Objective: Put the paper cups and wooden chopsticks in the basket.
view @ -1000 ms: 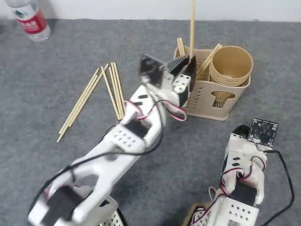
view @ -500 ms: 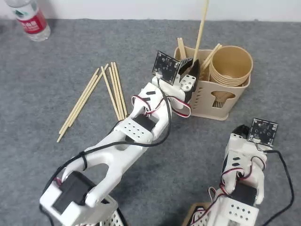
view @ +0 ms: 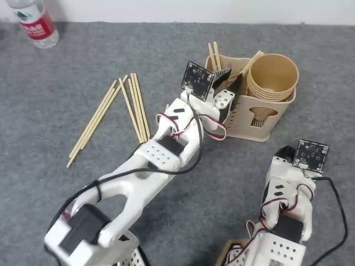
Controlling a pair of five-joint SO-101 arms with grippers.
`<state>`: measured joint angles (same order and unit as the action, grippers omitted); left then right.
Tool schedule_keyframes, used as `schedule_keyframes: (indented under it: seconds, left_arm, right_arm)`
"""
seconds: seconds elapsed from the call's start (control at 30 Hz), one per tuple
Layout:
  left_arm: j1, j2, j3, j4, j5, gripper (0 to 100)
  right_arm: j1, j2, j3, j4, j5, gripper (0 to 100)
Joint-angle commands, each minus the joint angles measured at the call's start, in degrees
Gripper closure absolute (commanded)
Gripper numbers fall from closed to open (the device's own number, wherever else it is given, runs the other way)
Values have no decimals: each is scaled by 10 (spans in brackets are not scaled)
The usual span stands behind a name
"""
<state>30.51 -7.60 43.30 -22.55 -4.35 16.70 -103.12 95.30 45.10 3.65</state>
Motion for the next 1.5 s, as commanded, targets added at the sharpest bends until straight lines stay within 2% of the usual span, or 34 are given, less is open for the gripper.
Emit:
schedule_keyframes:
  seconds: [0.0,0.1,0.23,0.37,0.47,0.67,0.77,0.9,1.03,1.3,1.47]
  left_arm:
    - [-22,-152,13,110,0,913]
    - [-48,-278,1,263,-2,910]
    - [-105,-397,-74,506,-1,894]
    - [-161,-396,-156,700,0,840]
    - [-185,-339,-178,774,-1,839]
    - [-193,-148,-183,803,2,840]
    - [-198,-60,-197,786,4,841]
    - [-229,52,-231,760,46,841]
    - [-237,156,-273,754,46,841]
    - [-237,339,-421,759,47,841]
    - [-236,410,-529,834,47,841]
  right_arm:
    - [-3,-6,-1,-13,9,991]
    - [-3,-6,-2,-11,9,991]
    - [-3,-6,-2,-10,9,991]
    - [-3,-6,-2,-9,9,991]
    - [-3,-6,-2,-9,9,991]
    - [-2,-6,-2,-9,9,991]
    - [-2,-6,-2,-9,10,991]
    - [-2,-6,-2,-9,10,991]
    - [-2,-6,-2,-9,10,991]
    - [-3,-6,-2,-9,10,991]
    - [-3,-6,-2,-9,10,991]
